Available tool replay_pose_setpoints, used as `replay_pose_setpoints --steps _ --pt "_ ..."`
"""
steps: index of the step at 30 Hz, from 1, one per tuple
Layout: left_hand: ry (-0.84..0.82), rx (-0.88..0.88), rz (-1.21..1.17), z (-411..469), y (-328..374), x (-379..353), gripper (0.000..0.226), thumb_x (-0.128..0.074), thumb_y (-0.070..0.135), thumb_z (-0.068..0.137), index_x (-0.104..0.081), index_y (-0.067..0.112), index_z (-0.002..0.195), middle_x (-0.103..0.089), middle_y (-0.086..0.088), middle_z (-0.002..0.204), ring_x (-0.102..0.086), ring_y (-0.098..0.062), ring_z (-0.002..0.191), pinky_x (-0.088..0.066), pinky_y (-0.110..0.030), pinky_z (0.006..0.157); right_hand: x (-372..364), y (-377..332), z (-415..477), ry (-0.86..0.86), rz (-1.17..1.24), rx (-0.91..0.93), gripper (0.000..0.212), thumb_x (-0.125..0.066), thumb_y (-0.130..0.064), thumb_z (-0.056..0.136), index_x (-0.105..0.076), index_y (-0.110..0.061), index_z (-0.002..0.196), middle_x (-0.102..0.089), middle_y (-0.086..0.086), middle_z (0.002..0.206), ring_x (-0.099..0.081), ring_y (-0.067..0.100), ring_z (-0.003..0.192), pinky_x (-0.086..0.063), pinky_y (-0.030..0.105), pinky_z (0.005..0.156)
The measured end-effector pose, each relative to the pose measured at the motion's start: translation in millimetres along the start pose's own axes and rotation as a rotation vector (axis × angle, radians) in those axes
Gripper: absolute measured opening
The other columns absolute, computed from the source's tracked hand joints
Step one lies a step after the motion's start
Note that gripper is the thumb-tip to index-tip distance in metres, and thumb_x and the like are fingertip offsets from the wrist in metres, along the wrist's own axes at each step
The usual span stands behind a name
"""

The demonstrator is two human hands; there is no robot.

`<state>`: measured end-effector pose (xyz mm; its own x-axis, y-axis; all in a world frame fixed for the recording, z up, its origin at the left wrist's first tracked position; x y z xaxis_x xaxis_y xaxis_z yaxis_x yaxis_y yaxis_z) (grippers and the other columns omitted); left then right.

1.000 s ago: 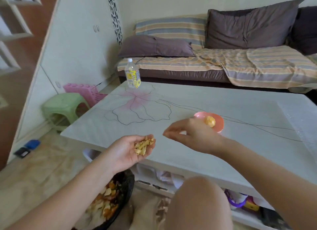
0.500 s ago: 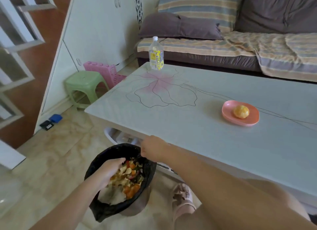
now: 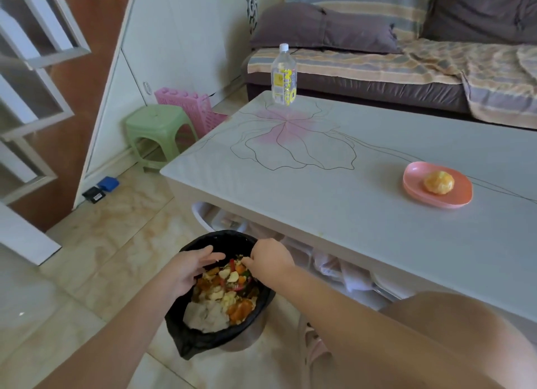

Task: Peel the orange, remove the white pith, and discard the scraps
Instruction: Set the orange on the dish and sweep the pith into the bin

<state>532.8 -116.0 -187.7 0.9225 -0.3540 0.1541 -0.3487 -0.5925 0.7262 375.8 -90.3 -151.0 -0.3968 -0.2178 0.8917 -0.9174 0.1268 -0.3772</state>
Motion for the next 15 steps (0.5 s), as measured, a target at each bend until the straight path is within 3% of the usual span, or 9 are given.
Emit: replay_pose_setpoints --steps 1,3,4,5,6,8,11,13,15 --pt "0.036 -0.037 0.045 0 2 4 0.026 -0.049 0.013 0.098 -0.068 0.012 0.116 -0.046 -0.013 0.143 -0.034 -0.031 0.136 -0.031 -0.037 0.1 -2 -2 0 0.0 -0.025 0.001 0.045 -0.049 -0.028 0.094 -0.04 -0.012 0.053 -0.043 0.001 0.057 -0.045 0.017 0.051 -0.046 0.03 0.049" --pt "0.067 -0.103 0.142 4 2 9 0.043 -0.057 -0.003 0.09 -0.059 0.014 0.129 -0.045 -0.014 0.144 -0.039 -0.029 0.132 -0.035 -0.034 0.097 -4 -6 -2 -0.002 -0.007 0.026 0.026 -0.05 -0.012 0.09 -0.056 -0.007 0.065 -0.053 0.006 0.072 -0.056 0.022 0.067 -0.055 0.035 0.065" --pt "0.072 -0.126 0.193 5 1 11 0.048 -0.061 -0.002 0.087 -0.056 0.016 0.132 -0.046 -0.013 0.143 -0.041 -0.028 0.131 -0.036 -0.036 0.101 -4 -8 -3 0.001 0.017 0.044 0.017 -0.049 -0.005 0.088 -0.064 -0.004 0.08 -0.057 0.008 0.087 -0.059 0.024 0.08 -0.054 0.036 0.074" --pt "0.086 -0.144 0.233 5 2 12 0.049 -0.065 0.006 0.088 -0.054 0.017 0.134 -0.048 -0.011 0.142 -0.044 -0.027 0.13 -0.037 -0.037 0.105 -4 -10 -4 0.001 0.044 0.048 0.021 -0.047 0.0 0.086 -0.067 -0.004 0.093 -0.058 0.009 0.098 -0.059 0.025 0.088 -0.053 0.035 0.079" --pt "0.096 -0.156 0.248 4 3 13 0.044 -0.065 0.02 0.089 -0.056 0.018 0.133 -0.051 -0.008 0.14 -0.046 -0.027 0.128 -0.037 -0.037 0.106 -6 -11 -3 0.005 0.059 0.061 0.023 -0.047 0.001 0.086 -0.067 -0.004 0.095 -0.059 0.009 0.099 -0.059 0.026 0.088 -0.053 0.034 0.079" --pt "0.105 -0.131 0.246 2 3 13 0.04 -0.05 0.047 0.094 -0.068 0.02 0.118 -0.053 -0.004 0.138 -0.045 -0.026 0.129 -0.032 -0.037 0.106 -7 -15 1 0.013 0.081 0.065 0.02 -0.048 -0.006 0.088 -0.06 -0.005 0.074 -0.058 0.006 0.077 -0.057 0.023 0.069 -0.052 0.033 0.067" --pt "0.119 -0.09 0.23 0 2 18 0.054 -0.035 0.053 0.098 -0.079 0.024 0.087 -0.049 -0.007 0.142 -0.041 -0.028 0.132 -0.029 -0.037 0.105 -8 -16 6 0.04 0.144 0.027 0.047 -0.053 -0.03 0.092 -0.04 -0.012 0.05 -0.04 0.0 0.05 -0.039 0.014 0.044 -0.032 0.026 0.044" --pt "0.111 -0.099 0.226 -2 3 20 0.044 -0.044 0.049 0.096 -0.08 0.026 0.084 -0.047 -0.009 0.143 -0.043 -0.029 0.13 -0.035 -0.036 0.103 -10 -14 5 0.048 0.147 0.022 0.049 -0.056 -0.031 0.09 -0.038 -0.013 0.048 -0.037 -0.001 0.048 -0.035 0.012 0.042 -0.031 0.025 0.042" --pt "0.095 -0.122 0.19 -4 4 20 0.025 -0.057 0.036 0.094 -0.077 0.023 0.097 -0.052 -0.006 0.138 -0.045 -0.026 0.129 -0.034 -0.032 0.095 -13 -14 3 0.053 0.15 0.048 0.037 -0.059 -0.023 0.087 -0.048 -0.012 0.053 -0.051 0.002 0.057 -0.049 0.015 0.052 -0.046 0.028 0.053"
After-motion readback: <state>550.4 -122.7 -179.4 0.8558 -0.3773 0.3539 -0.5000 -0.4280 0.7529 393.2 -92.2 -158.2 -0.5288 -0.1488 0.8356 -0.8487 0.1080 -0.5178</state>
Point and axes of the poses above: each hand's wrist, its own z-axis towards the middle knuckle, its own x-axis out of the back of the hand, y = z × x, the point moved 8 cm from there along z, towards the middle knuckle
